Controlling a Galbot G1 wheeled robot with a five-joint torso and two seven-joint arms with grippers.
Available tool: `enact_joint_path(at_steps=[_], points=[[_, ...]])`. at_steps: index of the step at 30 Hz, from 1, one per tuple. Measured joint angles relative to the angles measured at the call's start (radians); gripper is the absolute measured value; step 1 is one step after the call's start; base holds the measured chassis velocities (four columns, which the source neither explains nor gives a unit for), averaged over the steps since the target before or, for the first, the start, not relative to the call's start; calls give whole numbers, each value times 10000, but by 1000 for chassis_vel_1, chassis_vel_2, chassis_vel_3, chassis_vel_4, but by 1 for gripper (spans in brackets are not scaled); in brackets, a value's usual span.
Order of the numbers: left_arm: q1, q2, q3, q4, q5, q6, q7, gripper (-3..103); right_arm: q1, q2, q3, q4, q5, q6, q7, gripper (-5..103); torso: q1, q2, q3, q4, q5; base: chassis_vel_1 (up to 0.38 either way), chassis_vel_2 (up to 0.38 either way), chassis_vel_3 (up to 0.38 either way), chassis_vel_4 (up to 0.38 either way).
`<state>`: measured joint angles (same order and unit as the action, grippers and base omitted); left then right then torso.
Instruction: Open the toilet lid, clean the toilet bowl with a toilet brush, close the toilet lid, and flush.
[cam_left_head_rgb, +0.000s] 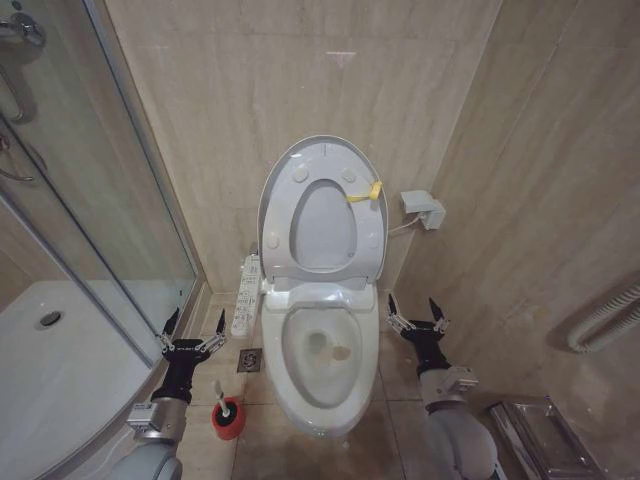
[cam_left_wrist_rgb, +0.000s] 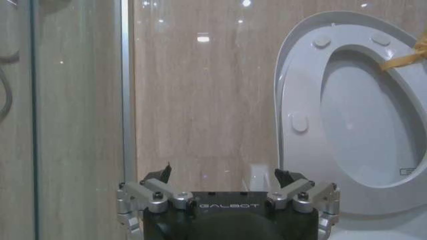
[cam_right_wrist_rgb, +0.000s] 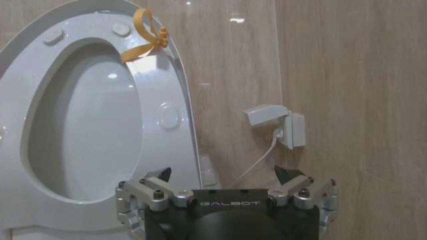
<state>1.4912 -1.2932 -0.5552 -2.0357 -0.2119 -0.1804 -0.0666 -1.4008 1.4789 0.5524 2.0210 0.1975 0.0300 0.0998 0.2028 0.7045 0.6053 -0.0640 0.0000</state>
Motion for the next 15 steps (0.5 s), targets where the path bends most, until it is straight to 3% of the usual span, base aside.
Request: enact_joint_path(at_steps=[15], points=[[0, 0, 0, 0, 0, 0, 0, 100, 0, 0, 0, -1, 6, -1, 0, 100, 1, 0, 1, -1, 0, 0, 0, 0, 0]])
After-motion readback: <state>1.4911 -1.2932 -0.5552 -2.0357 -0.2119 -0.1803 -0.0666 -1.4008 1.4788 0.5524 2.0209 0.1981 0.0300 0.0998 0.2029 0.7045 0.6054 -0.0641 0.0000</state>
